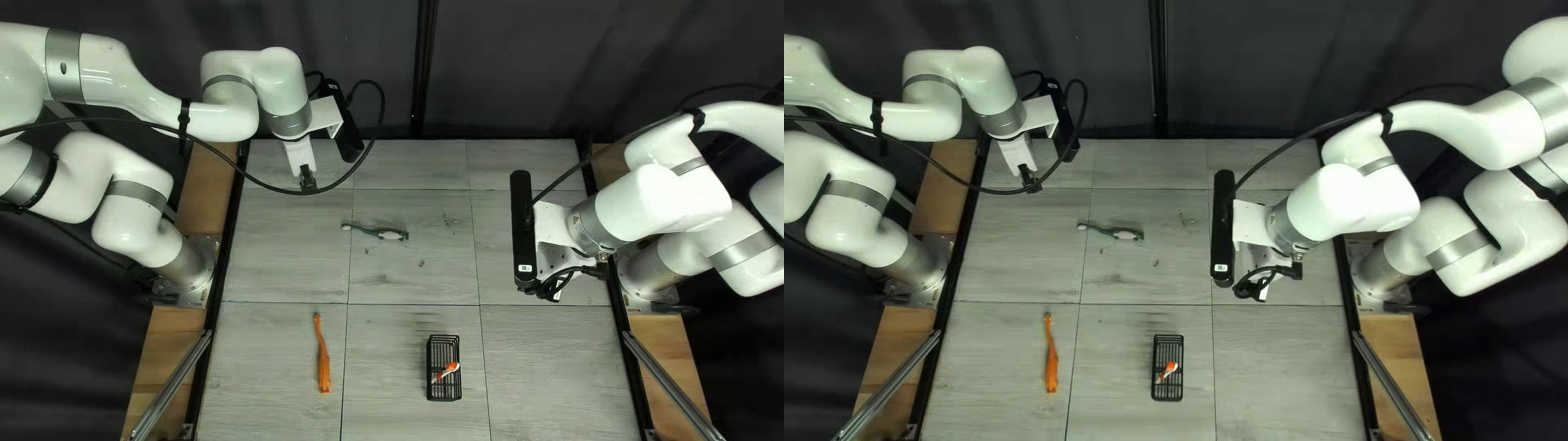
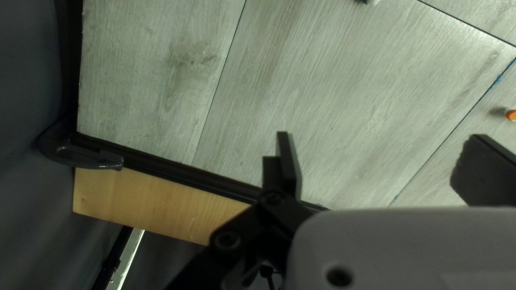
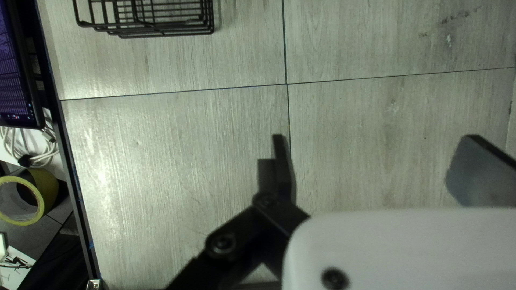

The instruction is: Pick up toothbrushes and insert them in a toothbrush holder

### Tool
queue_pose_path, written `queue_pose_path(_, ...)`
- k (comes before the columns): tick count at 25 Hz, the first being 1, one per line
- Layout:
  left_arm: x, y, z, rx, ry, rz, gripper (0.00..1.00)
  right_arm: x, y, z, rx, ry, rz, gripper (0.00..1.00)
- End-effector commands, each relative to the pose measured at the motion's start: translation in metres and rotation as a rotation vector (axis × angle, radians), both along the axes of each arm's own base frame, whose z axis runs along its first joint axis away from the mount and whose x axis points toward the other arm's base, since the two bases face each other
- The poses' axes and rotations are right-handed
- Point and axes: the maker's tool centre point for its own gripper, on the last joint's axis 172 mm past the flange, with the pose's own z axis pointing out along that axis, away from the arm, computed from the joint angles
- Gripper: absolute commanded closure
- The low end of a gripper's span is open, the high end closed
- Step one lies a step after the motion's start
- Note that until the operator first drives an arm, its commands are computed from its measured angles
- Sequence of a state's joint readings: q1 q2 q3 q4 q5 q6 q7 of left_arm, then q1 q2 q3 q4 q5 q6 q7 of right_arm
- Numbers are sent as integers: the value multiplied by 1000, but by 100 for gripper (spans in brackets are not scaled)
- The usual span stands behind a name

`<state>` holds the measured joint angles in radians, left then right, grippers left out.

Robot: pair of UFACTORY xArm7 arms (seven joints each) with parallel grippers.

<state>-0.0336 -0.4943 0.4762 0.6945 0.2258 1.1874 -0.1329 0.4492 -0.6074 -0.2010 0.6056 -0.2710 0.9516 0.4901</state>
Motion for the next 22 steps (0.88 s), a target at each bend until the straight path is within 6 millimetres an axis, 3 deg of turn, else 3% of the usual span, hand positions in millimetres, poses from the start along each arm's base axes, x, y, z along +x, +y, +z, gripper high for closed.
queue_pose_path(1,0,0,0,0,0,0,0,12,13,-16,-26,13,36,0)
queue_pose_path(4,0,0,0,0,0,0,0,36,45,-26,-73,34,102,0)
queue_pose_path(7,0,0,0,0,0,0,0,43,70,-22,-110,36,150,0)
queue_pose_path(11,0,0,0,0,0,0,0,47,103,-33,-156,41,207,0)
queue_pose_path(15,0,0,0,0,0,0,0,48,124,-39,-148,24,251,0)
queue_pose_path(18,0,0,0,0,0,0,0,60,141,-50,-117,11,271,0)
queue_pose_path(22,0,0,0,0,0,0,0,67,141,-57,-80,0,268,0)
